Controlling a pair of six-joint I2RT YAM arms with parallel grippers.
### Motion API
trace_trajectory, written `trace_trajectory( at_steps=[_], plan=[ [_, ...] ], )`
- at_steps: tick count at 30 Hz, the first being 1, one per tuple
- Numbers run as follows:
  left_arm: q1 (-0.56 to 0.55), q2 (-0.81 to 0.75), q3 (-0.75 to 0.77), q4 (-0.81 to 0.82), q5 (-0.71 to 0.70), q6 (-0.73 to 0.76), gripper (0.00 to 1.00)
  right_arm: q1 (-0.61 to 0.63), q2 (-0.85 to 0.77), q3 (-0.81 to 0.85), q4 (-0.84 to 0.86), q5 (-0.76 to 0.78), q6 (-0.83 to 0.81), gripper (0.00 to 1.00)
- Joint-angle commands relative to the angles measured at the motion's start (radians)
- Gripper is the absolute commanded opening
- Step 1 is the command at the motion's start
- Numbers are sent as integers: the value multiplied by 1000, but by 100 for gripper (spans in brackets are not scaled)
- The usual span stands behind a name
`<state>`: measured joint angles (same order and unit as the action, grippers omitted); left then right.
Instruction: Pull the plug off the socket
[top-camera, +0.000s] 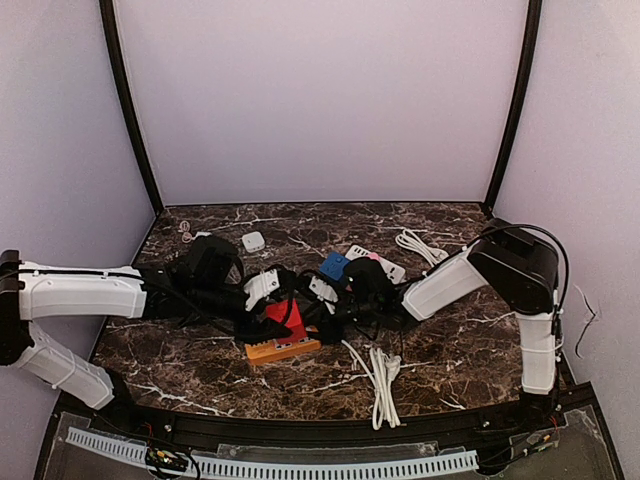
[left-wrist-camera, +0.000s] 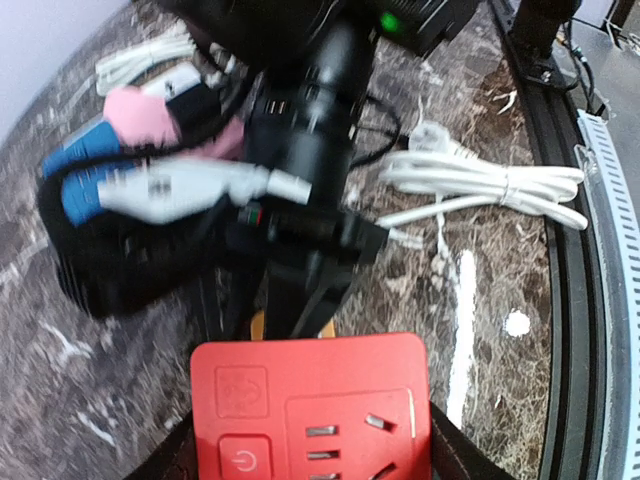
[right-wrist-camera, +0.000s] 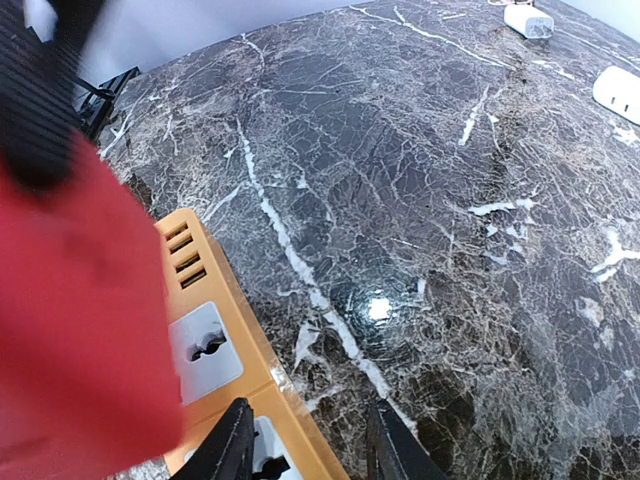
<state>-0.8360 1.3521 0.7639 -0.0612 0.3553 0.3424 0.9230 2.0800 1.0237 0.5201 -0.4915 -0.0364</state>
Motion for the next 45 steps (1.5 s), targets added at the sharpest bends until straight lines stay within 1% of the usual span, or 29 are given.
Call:
trace_trajectory(
  at_steps=[1, 3, 10, 12, 15, 17, 19, 20, 21, 22, 23, 24, 25, 27, 28, 29, 31, 35, 40, 42, 44, 45],
  plan=[
    [-51, -88, -10, 130, -50, 113, 14, 7, 85, -36, -209, 96, -25, 37],
    [-53, -84, 0, 121, -80, 99, 14, 6, 85, -35, -208, 93, -26, 37],
    [-51, -87, 17, 25, -115, 65, 14, 3, 71, -38, -207, 84, -19, 37],
    [-38, -103, 19, 13, -116, 26, 13, -4, 60, -44, -203, 76, -12, 37],
    [14, -125, 11, 22, -108, -75, 14, -17, 42, -54, -193, 64, -1, 37],
    [50, -138, 9, 30, -144, -140, 13, -22, 32, -55, -189, 60, 1, 37],
    [91, -127, 47, -14, -240, -209, 9, -22, 24, -54, -187, 57, 3, 37],
    [127, -103, 95, -79, -304, -259, 8, -22, 20, -54, -187, 55, 4, 37],
    [145, -85, 128, -121, -324, -279, 5, -23, 17, -54, -186, 52, 4, 37],
    [185, -48, 198, -213, -381, -319, 4, -22, 16, -55, -183, 49, 6, 37],
    [203, -24, 280, -262, -403, -345, 2, -23, 14, -55, -183, 47, 7, 37],
    [236, 26, 323, -367, -449, -385, 2, -23, 12, -54, -184, 46, 7, 37],
    [249, 49, 402, -417, -473, -403, 1, -23, 12, -55, -181, 45, 8, 37],
    [277, 117, 498, -574, -549, -443, 1, -23, 9, -53, -180, 42, 9, 37],
    [294, 130, 526, -605, -595, -462, 1, -24, 8, -52, -180, 40, 9, 37],
    [303, 160, 585, -671, -630, -471, 1, -24, 8, -50, -180, 39, 10, 37],
    [335, 204, 666, -757, -664, -487, 1, -24, 9, -50, -180, 37, 10, 37],
    [381, 288, 778, -860, -735, -475, 1, -24, 3, -53, -181, 33, 10, 37],
    [431, 391, 859, -935, -779, -428, 6, -24, 0, -53, -180, 31, 13, 37],
    [446, 458, 888, -990, -825, -394, 8, -24, -1, -51, -180, 26, 13, 37],
    [456, 554, 914, -1075, -897, -374, 8, -23, -1, -50, -180, 24, 14, 37],
    [461, 575, 918, -1091, -950, -365, 8, -24, -1, -51, -180, 22, 15, 37]
  ],
)
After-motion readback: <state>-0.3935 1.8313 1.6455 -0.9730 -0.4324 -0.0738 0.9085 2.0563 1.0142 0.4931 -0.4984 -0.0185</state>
